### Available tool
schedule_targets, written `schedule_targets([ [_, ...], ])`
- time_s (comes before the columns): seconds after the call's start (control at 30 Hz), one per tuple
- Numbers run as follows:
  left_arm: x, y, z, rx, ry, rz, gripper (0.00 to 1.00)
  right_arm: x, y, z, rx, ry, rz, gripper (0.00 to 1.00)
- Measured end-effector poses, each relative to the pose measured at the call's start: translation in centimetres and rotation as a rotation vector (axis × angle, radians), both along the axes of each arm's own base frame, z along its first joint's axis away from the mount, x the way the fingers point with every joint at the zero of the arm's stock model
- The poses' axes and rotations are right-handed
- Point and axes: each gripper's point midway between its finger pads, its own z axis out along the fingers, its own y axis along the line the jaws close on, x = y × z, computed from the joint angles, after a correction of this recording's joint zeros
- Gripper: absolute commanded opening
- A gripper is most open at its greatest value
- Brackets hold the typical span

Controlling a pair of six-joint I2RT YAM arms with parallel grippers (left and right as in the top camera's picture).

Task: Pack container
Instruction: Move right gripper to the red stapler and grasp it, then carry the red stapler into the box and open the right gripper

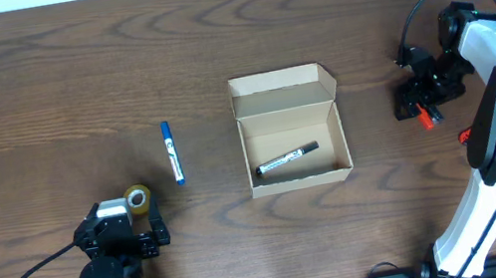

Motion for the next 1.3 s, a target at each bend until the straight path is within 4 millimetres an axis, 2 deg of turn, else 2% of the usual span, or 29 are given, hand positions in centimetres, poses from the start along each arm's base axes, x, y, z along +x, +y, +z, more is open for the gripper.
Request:
schedule_targets([
  [0.13,0.0,0.0,0.0,0.000,0.000,0.000,0.95,0.3,0.8,0.2,0.051,-0.026,0.048,0.85],
  [0.17,0.0,0.0,0.0,0.000,0.000,0.001,0.95,0.4,0.9,0.2,0.053,-0.030,0.054,0.90],
  [0.27,0.0,0.0,0.0,0.000,0.000,0.000,0.95,0.5,0.7,0.1,0.042,-0.036,0.062,0.90],
  [0.47,0.0,0.0,0.0,0.000,0.000,0.000,0.95,0.9,-0.7,-0.2,-0.070,-0.029,0.028,0.84],
  [0.67,0.0,0.0,0.0,0.000,0.000,0.000,0.95,0.0,-2.8,-0.5,-0.196,0.020,-0.031,0.80],
  [0.87,0.0,0.0,0.0,0.000,0.000,0.000,0.95,-0.3,-3.1,-0.5,-0.220,0.036,-0.060,0.47],
  [0.97,0.0,0.0,0.0,0.000,0.000,0.000,0.95,-0.3,-3.2,-0.5,-0.224,0.036,-0.066,0.24],
  [1.1,0.0,0.0,0.0,0.000,0.000,0.000,0.95,-0.3,-3.2,-0.5,-0.229,0.036,-0.075,0.01],
  [1.3,0.0,0.0,0.0,0.000,0.000,0.000,0.95,-0.2,-3.2,-0.3,-0.225,0.031,-0.081,0.01],
])
